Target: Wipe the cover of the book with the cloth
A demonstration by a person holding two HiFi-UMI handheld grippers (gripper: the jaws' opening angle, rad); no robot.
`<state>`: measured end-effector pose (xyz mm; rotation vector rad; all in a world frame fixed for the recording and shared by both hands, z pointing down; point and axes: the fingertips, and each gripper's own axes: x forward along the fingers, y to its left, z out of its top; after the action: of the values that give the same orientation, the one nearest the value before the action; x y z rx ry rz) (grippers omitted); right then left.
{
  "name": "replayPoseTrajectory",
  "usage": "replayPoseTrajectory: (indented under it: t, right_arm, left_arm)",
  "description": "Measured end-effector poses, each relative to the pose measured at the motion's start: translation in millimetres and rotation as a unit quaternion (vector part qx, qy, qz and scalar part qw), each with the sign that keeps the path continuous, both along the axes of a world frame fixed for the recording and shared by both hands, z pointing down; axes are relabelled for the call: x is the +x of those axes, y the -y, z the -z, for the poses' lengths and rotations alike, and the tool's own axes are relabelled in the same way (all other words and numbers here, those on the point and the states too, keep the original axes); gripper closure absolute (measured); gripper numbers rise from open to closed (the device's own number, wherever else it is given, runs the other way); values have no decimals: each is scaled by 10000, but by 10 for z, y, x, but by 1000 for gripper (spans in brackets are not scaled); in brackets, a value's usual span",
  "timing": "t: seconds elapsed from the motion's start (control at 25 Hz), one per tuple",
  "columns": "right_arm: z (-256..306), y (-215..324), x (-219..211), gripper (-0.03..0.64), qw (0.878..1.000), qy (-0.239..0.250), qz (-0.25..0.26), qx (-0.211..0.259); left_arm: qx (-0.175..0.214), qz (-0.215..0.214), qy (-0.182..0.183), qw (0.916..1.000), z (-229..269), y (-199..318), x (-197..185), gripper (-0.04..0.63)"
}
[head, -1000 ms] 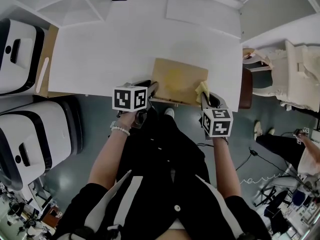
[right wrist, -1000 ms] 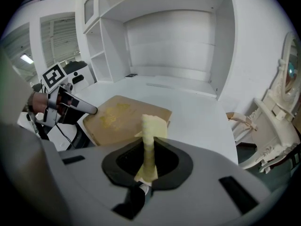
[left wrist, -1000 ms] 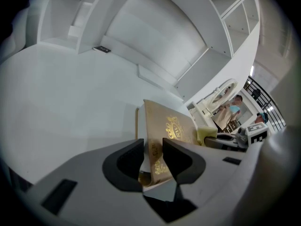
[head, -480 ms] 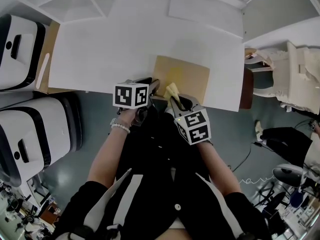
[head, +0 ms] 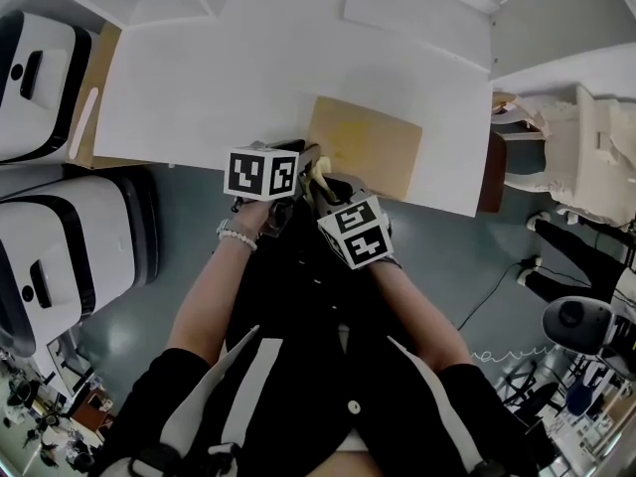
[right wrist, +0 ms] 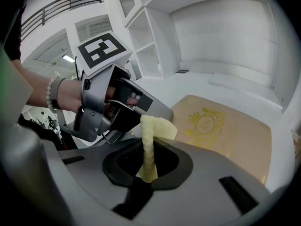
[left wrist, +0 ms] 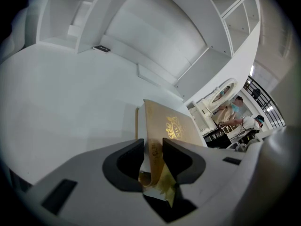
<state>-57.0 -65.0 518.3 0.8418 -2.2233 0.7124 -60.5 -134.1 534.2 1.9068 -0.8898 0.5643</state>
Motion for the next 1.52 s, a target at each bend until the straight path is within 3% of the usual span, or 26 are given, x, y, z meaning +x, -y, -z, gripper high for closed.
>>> replayPoseTrajectory:
  t: [0.56, 1.04, 1.52]
  right_arm:
    - [-3, 0, 276, 580, 9990, 10, -426, -98]
    - [-14, -112, 1010, 580, 9913, -196, -1276, -252]
    - [-32, -248, 1800, 580, 9752, -520, -2128, -314]
  left_arm:
    - [19, -71, 26, 10000, 11, 5, -13, 469]
    - [-4, -120, 33, 9999, 6, 2, -16, 469]
    - [-24, -141, 58, 9999, 5, -19, 9, 469]
